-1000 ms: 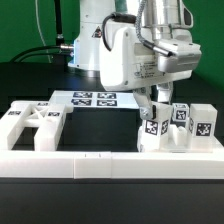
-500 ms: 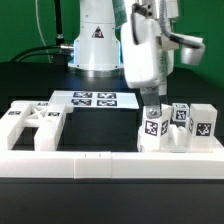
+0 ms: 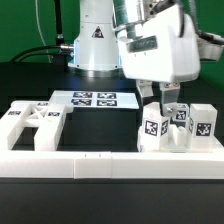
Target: Assemble chair
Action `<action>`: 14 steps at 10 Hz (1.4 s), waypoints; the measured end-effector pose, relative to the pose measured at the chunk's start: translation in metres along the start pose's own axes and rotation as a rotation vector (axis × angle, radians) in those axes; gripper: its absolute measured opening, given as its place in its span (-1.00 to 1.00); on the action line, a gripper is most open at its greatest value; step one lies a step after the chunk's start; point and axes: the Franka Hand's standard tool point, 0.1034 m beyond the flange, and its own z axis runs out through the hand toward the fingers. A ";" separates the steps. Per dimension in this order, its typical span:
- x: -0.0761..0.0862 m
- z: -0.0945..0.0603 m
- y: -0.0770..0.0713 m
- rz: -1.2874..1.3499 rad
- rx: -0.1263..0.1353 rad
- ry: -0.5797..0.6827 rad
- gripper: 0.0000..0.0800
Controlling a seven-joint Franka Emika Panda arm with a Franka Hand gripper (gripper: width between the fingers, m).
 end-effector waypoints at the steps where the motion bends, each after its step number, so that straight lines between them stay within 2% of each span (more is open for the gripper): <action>1: 0.000 0.000 0.001 -0.108 -0.017 -0.001 0.62; 2: 0.002 -0.001 0.000 -0.251 -0.025 0.000 0.62; 4: 0.000 -0.005 -0.006 -0.465 -0.060 -0.015 0.62; 9: 0.003 -0.007 -0.009 -0.719 -0.061 -0.015 0.62; 11: 0.004 -0.007 -0.011 -0.976 -0.072 0.003 0.62; 14: 0.003 -0.010 -0.018 -1.210 -0.061 0.000 0.62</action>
Offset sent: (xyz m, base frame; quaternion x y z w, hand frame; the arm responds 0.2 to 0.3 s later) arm 0.0186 0.0140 0.0090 -0.0366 -0.0469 -0.2932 0.9542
